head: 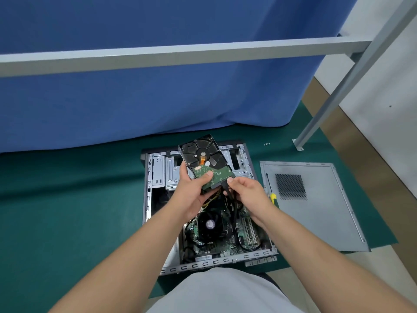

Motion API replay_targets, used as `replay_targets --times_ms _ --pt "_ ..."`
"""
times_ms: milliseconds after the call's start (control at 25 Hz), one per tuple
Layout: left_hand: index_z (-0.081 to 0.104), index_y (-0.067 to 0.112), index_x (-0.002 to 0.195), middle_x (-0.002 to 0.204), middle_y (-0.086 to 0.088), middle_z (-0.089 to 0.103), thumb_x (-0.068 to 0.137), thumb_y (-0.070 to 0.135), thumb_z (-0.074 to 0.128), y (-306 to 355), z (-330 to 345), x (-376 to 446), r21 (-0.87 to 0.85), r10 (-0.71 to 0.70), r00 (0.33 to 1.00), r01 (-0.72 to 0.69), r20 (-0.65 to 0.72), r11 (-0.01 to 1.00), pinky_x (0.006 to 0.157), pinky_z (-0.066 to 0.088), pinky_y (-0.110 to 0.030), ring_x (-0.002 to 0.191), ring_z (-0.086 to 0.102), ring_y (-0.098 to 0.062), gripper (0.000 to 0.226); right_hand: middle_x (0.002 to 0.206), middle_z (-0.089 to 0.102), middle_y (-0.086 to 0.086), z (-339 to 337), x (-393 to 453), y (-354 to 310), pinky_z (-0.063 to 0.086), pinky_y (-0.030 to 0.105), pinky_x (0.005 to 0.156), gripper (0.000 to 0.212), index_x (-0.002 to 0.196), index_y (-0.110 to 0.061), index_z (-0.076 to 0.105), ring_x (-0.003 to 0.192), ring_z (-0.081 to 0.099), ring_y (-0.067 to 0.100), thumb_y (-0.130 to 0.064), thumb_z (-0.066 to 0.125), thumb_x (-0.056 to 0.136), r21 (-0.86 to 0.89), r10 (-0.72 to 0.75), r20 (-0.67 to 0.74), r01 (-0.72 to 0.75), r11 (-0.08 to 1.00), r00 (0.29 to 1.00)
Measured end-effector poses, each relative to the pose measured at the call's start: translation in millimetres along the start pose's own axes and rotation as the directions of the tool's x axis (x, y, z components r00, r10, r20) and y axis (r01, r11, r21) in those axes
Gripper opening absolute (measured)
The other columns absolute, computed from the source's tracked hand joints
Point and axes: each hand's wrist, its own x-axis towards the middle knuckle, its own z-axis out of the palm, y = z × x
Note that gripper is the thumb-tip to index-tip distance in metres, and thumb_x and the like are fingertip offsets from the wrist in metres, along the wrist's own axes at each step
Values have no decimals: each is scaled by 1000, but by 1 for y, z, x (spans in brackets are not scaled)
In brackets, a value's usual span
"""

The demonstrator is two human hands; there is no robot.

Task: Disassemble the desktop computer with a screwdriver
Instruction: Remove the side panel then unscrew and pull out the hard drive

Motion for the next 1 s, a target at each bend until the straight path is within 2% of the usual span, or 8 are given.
replay_targets --times_ms 120,280,360,520,600,720,800,1000 --pt "30 55 145 124 -6 73 93 -1 69 -7 5 2 -16 57 997 -57 -44 998 94 59 -50 109 73 -28 86 93 79 7 16 4 0 61 33 81 21 92 -14 77 83 73 16 -28 65 100 158 45 -91 -31 987 995" --pt "23 56 150 123 -12 71 91 -3 71 3 -5 8 -25 2 999 -3 -36 1000 88 61 -49 105 74 -30 96 88 75 11 3 11 -8 59 39 85 32 91 0 71 80 69 23 -31 66 99 -25 56 -7 -56 998 998" --pt "20 55 151 126 -12 67 90 -3 71 5 -5 7 -18 -16 998 15 -61 1000 89 61 -49 103 75 -30 99 91 75 15 2 12 -6 58 40 87 34 93 4 68 81 69 25 -30 66 99 3 61 11 -61 998 998" --pt "13 60 152 149 -11 52 92 5 73 -11 6 5 -56 -6 993 -1 -119 998 97 58 -48 113 71 -27 101 98 79 6 19 12 -1 57 32 87 22 85 -16 79 84 70 15 -23 65 100 181 37 -80 -22 983 996" --pt "10 59 153 147 -12 52 92 4 72 -12 5 6 -74 -23 992 14 -124 997 96 59 -47 111 72 -27 103 94 78 6 19 13 -1 57 33 87 27 77 -19 77 82 68 17 -23 65 100 174 43 -96 -25 984 995" --pt "15 53 154 130 -16 63 91 -4 70 2 -3 8 -49 -57 994 52 -93 997 91 60 -51 104 74 -31 101 84 67 19 10 11 -2 54 44 85 28 73 -16 66 81 62 28 -26 65 100 110 81 -5 -80 991 997" --pt "19 52 152 129 -16 64 91 -5 69 5 -4 8 -36 -58 995 55 -86 998 88 61 -50 103 74 -31 98 84 66 15 7 11 -2 54 46 86 28 74 -17 65 81 61 28 -26 65 100 106 94 20 -96 990 995" --pt "20 52 153 137 -11 62 93 3 71 -21 14 8 -46 18 991 -24 -134 999 90 61 -44 102 75 -24 92 91 78 -1 17 13 4 56 28 81 20 88 -16 75 76 67 9 -26 63 101 192 83 -146 -54 980 986"
